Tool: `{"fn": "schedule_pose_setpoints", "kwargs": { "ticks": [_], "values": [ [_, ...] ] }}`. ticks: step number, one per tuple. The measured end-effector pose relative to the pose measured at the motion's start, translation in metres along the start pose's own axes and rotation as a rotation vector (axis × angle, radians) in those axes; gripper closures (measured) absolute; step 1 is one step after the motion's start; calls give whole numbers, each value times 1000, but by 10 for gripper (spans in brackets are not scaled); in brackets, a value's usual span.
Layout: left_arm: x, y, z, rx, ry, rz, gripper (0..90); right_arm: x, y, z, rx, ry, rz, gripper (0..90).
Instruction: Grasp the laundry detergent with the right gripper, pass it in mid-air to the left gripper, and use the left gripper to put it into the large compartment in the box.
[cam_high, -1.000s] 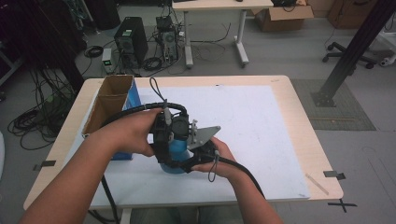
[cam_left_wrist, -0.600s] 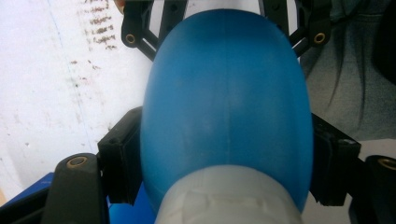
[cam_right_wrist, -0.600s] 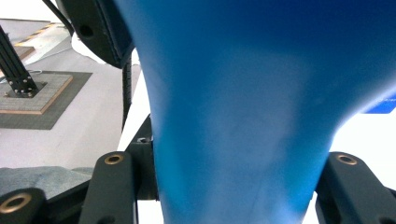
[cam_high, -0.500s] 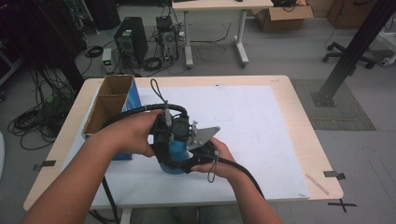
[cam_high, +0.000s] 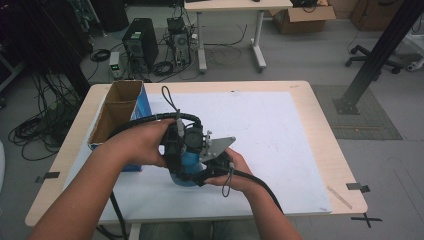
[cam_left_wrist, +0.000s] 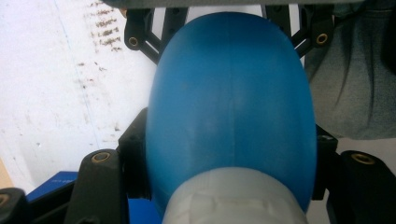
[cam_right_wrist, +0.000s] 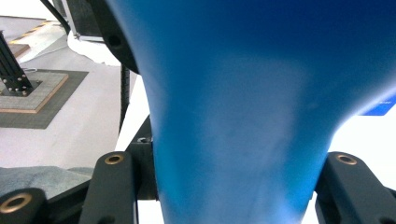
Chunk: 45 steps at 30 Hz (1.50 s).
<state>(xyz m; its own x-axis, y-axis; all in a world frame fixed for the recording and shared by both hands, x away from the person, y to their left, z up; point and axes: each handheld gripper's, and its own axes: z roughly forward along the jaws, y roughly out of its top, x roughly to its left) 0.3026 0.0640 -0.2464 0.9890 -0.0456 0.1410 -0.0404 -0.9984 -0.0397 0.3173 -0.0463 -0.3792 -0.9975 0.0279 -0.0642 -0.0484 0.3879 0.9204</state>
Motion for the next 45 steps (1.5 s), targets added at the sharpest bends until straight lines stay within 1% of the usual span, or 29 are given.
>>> {"fn": "schedule_pose_setpoints", "kwargs": {
  "ticks": [1,2,4,5,11,14,15,18,19,21,23,24,27,28,31,34,38,42,43,44,45],
  "values": [
    [0,0,0,0,0,0,384,0,0,0,0,0,0,446],
    [1,-1,0,-11,0,-12,385,0,1,-1,-1,-3,-2,446],
    [1,0,-1,-3,-2,-13,386,0,1,-1,-1,-2,0,446],
    [0,0,-2,0,-3,-21,387,0,1,-1,-3,-2,0,446],
    [1,2,-4,13,-11,-26,388,0,3,-1,-9,9,-1,440],
    [1,2,-4,17,-10,-26,388,1,3,0,-9,4,0,431],
    [2,2,-4,20,-11,-29,388,0,3,0,-11,3,1,413],
    [3,2,-4,28,-6,-35,388,0,3,0,-22,9,17,321],
    [3,2,-4,28,-6,-35,388,0,3,0,-22,9,17,321],
    [4,2,-4,28,-4,-32,388,0,1,-1,-33,1,50,280],
    [5,1,-5,28,-9,-34,387,-1,-1,-3,-40,-10,61,250],
    [5,1,-5,28,-9,-34,387,-1,-1,-3,-40,-10,61,250],
    [5,2,-6,23,-14,-31,387,-4,-6,-7,-46,-37,83,220],
    [6,2,-6,23,-16,-30,387,-4,-6,-7,-46,-37,83,220],
    [6,3,-6,23,-18,-22,387,-5,-8,-9,-51,-42,95,178],
    [6,4,-6,28,-20,-22,386,-5,-9,-11,-43,-39,101,144],
    [7,5,-7,23,-18,-23,386,-5,-10,-13,-34,-40,100,139],
    [8,6,-10,27,-14,-15,386,-8,-11,-17,-26,-49,115,108],
    [7,6,-10,19,-11,-20,386,-8,-11,-17,-25,-54,118,91],
    [8,7,-11,25,-12,-17,386,-9,-12,-19,-24,-50,124,85],
    [8,7,-12,24,-15,-23,386,-9,-12,-19,-24,-50,124,85]
  ]
}}
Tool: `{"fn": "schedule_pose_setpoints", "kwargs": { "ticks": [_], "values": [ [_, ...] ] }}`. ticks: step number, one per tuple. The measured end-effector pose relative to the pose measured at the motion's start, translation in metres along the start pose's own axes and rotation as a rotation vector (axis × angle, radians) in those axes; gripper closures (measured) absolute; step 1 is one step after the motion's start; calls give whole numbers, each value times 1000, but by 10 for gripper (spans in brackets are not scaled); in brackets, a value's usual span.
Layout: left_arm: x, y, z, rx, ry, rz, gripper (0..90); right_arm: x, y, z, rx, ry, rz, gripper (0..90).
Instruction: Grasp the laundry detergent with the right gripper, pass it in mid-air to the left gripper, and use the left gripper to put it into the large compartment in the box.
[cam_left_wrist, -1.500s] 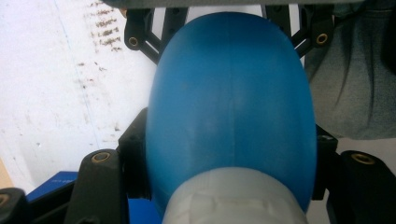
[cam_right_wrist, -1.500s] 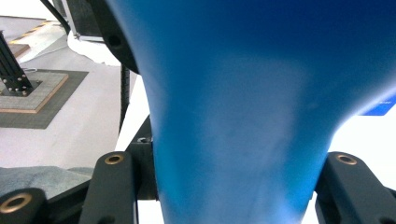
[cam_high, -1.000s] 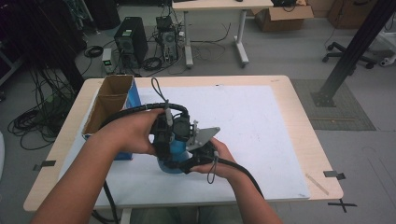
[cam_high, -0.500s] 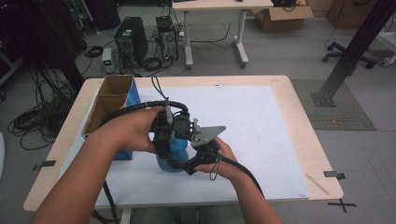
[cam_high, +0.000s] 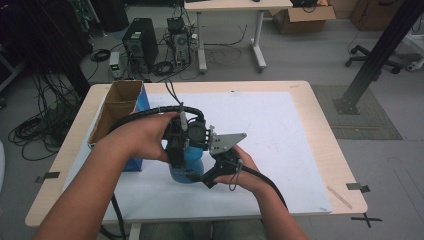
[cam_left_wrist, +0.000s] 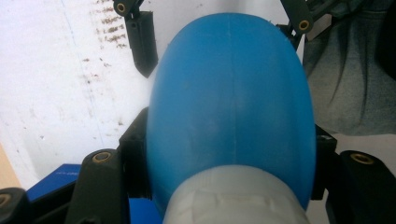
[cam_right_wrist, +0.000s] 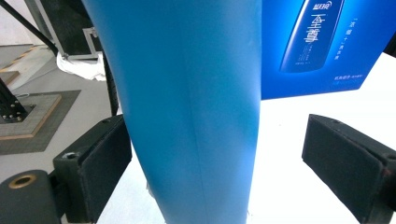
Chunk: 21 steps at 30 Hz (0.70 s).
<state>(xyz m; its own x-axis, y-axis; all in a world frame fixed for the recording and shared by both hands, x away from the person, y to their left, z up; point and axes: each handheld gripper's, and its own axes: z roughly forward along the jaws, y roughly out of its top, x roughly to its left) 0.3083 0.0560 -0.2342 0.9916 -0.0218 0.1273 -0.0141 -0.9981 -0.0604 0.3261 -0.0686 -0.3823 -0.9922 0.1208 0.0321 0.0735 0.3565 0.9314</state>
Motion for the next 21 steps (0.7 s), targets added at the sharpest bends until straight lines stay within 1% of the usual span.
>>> {"fn": "schedule_pose_setpoints", "kwargs": {
  "ticks": [1,5,6,8,10,13,14,15,16,18,20,21],
  "values": [
    [0,0,0,-3,1,6,386,0,0,-1,-1,-2,-1,77],
    [1,1,-1,-4,-3,7,386,-1,0,-4,-6,-1,9,42],
    [2,2,-1,0,-5,14,386,-1,-1,-7,-7,3,12,21],
    [2,2,-1,-1,-6,17,386,-1,-1,-8,-6,9,15,14],
    [3,1,-2,4,-7,17,386,-2,-1,-13,-5,12,18,8],
    [4,0,-3,3,-11,6,386,-3,-1,-23,-19,10,26,3],
    [5,-1,-4,4,-12,1,386,-4,-1,-24,-20,8,25,3],
    [6,-2,-5,0,-14,-18,386,-4,-1,-29,-18,3,26,3],
    [8,-2,-7,7,-20,-31,386,-4,-2,-32,-17,1,26,3],
    [10,-4,-10,1,-25,-51,386,-5,-2,-40,-5,-6,22,3],
    [12,-6,-14,-1,-26,-83,385,-7,-2,-48,8,-14,12,3],
    [13,-7,-16,-6,-26,-102,386,-7,-1,-52,20,-17,-3,3]
  ]
}}
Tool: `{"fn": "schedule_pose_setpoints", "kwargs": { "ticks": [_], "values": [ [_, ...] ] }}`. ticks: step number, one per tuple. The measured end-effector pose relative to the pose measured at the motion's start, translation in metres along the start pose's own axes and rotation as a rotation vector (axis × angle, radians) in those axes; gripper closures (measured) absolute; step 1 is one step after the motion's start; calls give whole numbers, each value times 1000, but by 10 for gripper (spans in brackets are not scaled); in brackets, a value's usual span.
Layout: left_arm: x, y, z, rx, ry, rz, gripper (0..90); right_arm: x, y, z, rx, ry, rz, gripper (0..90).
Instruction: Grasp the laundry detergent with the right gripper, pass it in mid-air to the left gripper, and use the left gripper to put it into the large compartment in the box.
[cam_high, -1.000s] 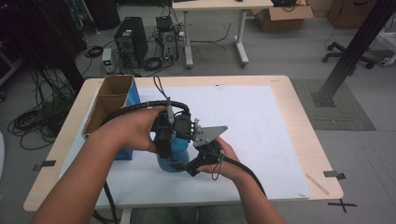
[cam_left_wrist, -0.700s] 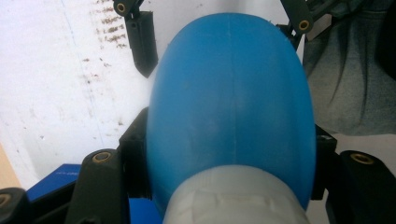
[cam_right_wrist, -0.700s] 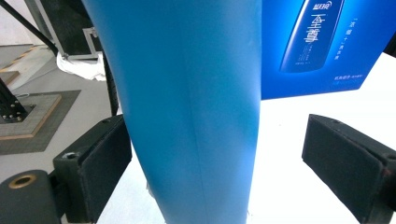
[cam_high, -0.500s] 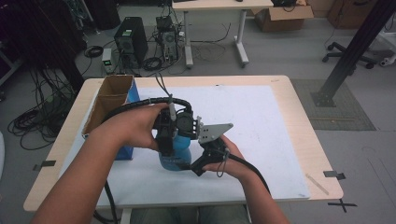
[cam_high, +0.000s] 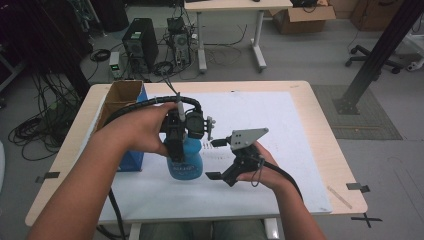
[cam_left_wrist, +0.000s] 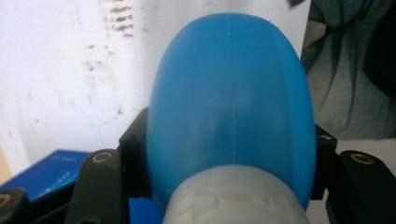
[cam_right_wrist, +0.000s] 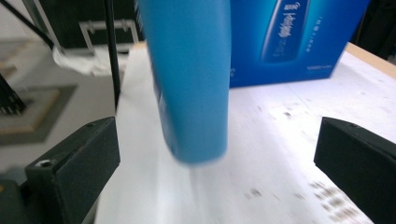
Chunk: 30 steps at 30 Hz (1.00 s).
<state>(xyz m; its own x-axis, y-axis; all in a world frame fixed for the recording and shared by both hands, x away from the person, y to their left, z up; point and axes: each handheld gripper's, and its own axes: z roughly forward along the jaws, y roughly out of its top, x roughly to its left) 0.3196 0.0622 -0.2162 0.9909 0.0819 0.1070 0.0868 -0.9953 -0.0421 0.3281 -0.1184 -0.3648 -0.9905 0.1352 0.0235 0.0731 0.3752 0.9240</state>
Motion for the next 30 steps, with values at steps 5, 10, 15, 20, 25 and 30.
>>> {"fn": "schedule_pose_setpoints", "kwargs": {
  "ticks": [5,10,15,20,25,30],
  "values": [
    [9,-6,-9,5,-14,-93,385,-3,5,-19,72,-35,-62,4],
    [20,-15,-18,-10,-44,-184,385,-6,13,-32,155,-61,-116,7],
    [33,-27,-28,-33,-46,-297,386,-8,17,-41,258,-80,-147,12],
    [50,-44,-41,-82,-56,-458,385,-10,20,-48,322,-92,-176,15],
    [60,-55,-55,-98,-48,-593,385,-11,20,-52,379,-103,-201,18],
    [68,-65,-67,-104,-19,-721,384,-12,23,-55,411,-102,-208,20]
  ]
}}
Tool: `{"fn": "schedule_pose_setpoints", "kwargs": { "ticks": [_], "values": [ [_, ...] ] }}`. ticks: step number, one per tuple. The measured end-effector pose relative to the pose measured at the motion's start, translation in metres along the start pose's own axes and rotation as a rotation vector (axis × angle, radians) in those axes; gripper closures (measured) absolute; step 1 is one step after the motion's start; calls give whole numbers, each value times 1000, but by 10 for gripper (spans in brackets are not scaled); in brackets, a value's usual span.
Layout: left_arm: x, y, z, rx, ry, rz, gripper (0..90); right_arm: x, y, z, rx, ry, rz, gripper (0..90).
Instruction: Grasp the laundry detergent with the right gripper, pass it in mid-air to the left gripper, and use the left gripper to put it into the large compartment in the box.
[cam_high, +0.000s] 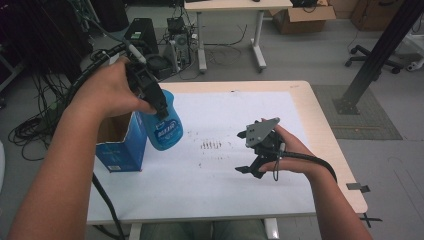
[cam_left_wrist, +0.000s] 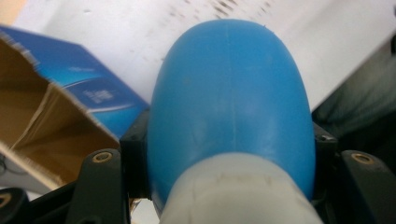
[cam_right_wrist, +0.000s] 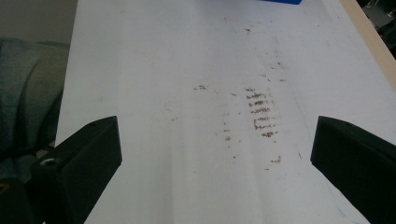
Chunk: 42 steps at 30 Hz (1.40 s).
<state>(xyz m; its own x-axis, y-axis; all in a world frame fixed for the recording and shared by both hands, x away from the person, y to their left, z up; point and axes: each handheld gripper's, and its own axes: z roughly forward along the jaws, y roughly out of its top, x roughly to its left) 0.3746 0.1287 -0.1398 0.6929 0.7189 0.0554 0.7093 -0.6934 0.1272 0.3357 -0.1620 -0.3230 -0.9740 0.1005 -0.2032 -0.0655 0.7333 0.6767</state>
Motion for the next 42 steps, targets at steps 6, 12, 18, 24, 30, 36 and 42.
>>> {"fn": "schedule_pose_setpoints", "kwargs": {
  "ticks": [6,12,18,24,30,36,42],
  "values": [
    [15,-4,-14,-26,3,-143,384,-3,0,-7,23,7,0,20],
    [25,-8,-24,-52,-21,-272,384,-6,-1,-12,49,17,4,21],
    [36,-12,-32,-42,-12,-386,384,-8,-3,-14,67,29,14,22],
    [52,-18,-41,-20,23,-487,385,-9,-5,-16,99,36,11,24],
    [67,-24,-48,-5,47,-580,385,-11,-7,-22,104,30,11,24],
    [84,-32,-56,8,69,-650,385,-13,-10,-21,118,36,10,24],
    [100,-42,-61,16,92,-708,384,-15,-13,-18,127,41,15,24]
  ]
}}
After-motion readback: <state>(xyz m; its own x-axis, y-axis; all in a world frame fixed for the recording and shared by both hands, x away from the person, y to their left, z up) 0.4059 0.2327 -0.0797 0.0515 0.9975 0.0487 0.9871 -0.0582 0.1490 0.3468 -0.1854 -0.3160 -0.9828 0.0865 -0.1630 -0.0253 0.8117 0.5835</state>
